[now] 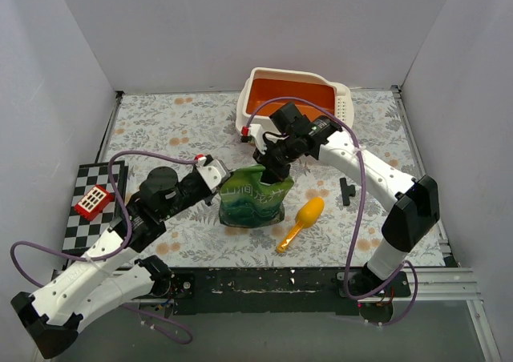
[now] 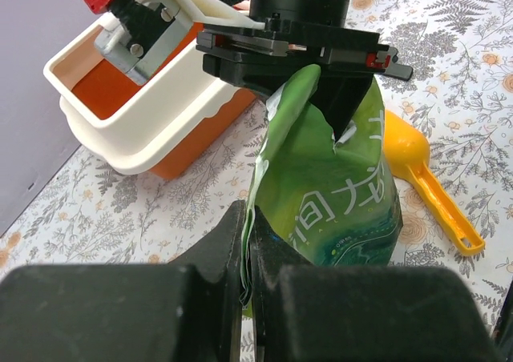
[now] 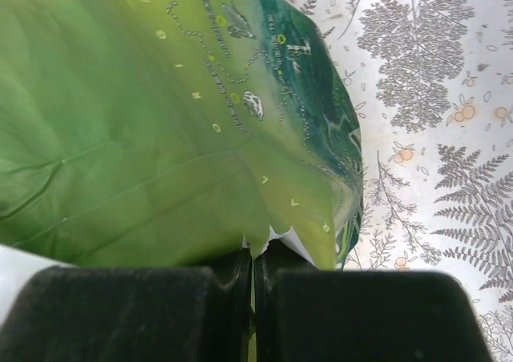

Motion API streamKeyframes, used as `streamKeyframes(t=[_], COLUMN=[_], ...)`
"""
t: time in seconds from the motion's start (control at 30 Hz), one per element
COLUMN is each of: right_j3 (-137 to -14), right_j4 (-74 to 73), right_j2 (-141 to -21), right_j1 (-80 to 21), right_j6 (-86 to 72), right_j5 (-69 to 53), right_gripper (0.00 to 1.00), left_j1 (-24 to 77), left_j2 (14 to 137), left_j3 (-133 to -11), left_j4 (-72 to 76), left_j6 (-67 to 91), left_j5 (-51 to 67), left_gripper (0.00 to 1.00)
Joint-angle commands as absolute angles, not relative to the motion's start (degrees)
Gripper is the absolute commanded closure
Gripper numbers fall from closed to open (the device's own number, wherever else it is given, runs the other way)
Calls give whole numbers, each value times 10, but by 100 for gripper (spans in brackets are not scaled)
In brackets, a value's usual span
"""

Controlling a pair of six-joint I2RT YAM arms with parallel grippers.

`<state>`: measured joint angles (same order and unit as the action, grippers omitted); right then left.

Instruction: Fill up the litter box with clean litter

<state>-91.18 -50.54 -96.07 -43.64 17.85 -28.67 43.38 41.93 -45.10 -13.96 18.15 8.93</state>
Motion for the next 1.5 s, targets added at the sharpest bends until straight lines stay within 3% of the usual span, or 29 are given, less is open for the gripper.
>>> streamKeyframes(t=[0.0, 0.1, 0.23, 0.37, 0.57, 0.8, 0.83, 0.87, 1.2, 1.47], right_j3=[-914, -890, -864, -837, -813, -812, -810, -813, -904, -924], right_j4=[-531, -534, -541, -547, -556, -506, -492, -482, -506, -555], right_j2=[-932, -903, -873, -843, -823, -816, -810, -803, -759, -701], right_j1=[-441, -442, -442, -441, -443, -461, -464, -468, -468, -468], right_j6=[213, 216, 215, 208, 193, 154, 151, 149, 124, -51], right_j5=[-350, -361, -378, -383, -374, -285, -275, -270, -186, 57], right_gripper=[94, 75, 64, 40, 35, 20, 10, 8, 8, 7], left_j1=[437, 437, 437, 437, 437, 437, 437, 437, 437, 437], left_j2=[399, 396, 391, 380, 367, 372, 374, 375, 403, 415], left_j3=[-442, -441, -441, -438, -435, -436, -436, -438, -450, -451], left_j4=[-116, -116, -116, -116, -116, -116, -116, -116, -117, -118], left_j6=[174, 172, 176, 180, 183, 186, 186, 186, 180, 188], left_j5=[93, 96, 102, 104, 105, 113, 113, 114, 109, 102], left_gripper=[100, 100, 100, 100, 100, 100, 100, 100, 100, 100])
